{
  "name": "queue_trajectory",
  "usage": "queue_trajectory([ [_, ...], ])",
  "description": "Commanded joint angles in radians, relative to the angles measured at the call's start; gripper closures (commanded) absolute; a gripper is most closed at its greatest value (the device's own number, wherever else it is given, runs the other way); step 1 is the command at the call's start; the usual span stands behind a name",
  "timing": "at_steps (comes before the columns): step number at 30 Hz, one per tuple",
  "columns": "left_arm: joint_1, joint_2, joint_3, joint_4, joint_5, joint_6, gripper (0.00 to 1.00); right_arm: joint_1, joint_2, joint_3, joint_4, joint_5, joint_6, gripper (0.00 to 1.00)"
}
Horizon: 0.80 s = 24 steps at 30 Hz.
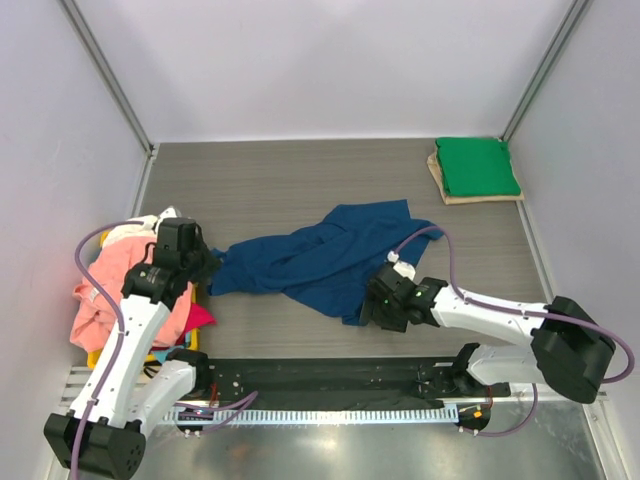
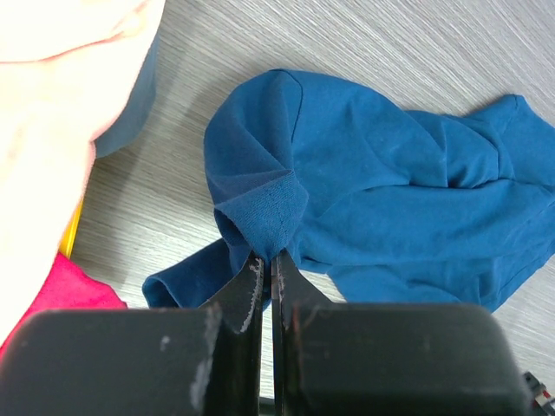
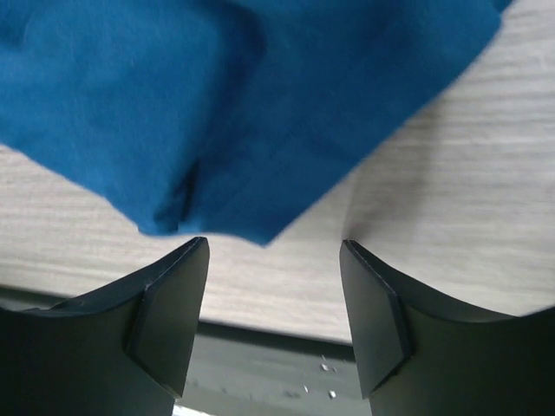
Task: Fold and stack the t-shirts
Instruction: Flatten the tshirt out
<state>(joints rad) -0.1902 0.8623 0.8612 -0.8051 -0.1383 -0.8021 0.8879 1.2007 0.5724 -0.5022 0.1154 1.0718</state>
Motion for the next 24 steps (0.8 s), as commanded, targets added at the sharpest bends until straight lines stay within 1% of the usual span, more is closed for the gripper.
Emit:
queue_trajectory([
  [1,0.003,-0.020,-0.004,0.009,0.002,0.021,1.00,0.005,0.043,0.021,0.093,0.033,0.020,0.34],
  [5,0.003,-0.022,-0.011,0.014,0.002,0.021,1.00,0.005,0.100,0.012,0.136,0.038,0.017,0.39],
  [6,0.003,-0.023,-0.013,0.015,0.002,0.021,1.00,0.003,0.109,0.012,0.143,0.038,0.017,0.45],
  [8,0.003,-0.022,-0.011,0.015,0.002,0.023,1.00,0.005,0.120,0.006,0.149,0.052,0.016,0.50],
  [9,0.005,-0.020,-0.011,0.012,0.002,0.024,1.00,0.003,0.122,0.003,0.157,0.055,0.014,0.57],
  [11,0.003,-0.023,-0.005,0.012,0.002,0.029,1.00,0.005,0.114,-0.005,0.163,0.062,0.010,0.67],
  [12,0.003,-0.023,-0.002,0.007,0.002,0.027,1.00,0.003,0.106,-0.006,0.160,0.066,0.010,0.81],
  [14,0.003,-0.028,0.007,0.003,0.000,0.032,1.00,0.003,0.080,0.000,0.145,0.092,0.004,0.93],
  [15,0.003,-0.032,0.024,-0.006,0.005,0.034,1.00,0.003,0.044,0.006,0.110,0.105,0.002,0.99],
  [17,0.003,-0.048,0.050,-0.020,0.012,0.046,1.00,0.003,-0.012,0.049,0.053,0.162,-0.009,0.99],
  [18,0.005,-0.055,0.086,-0.040,0.014,0.050,1.00,0.003,-0.076,0.072,-0.029,0.187,-0.013,0.99],
  [19,0.003,-0.063,0.107,-0.054,0.014,0.055,1.00,0.003,-0.107,0.099,-0.070,0.207,-0.019,0.99],
  [20,0.003,-0.081,0.127,-0.075,0.013,0.058,1.00,0.003,-0.137,0.160,-0.114,0.251,-0.030,0.99],
  [21,0.003,-0.091,0.149,-0.088,0.012,0.070,1.00,0.003,-0.211,0.193,-0.195,0.269,-0.036,0.99],
  [24,0.003,-0.143,0.232,-0.103,0.025,0.078,1.00,0.003,-0.318,0.319,-0.301,0.337,-0.097,0.99],
])
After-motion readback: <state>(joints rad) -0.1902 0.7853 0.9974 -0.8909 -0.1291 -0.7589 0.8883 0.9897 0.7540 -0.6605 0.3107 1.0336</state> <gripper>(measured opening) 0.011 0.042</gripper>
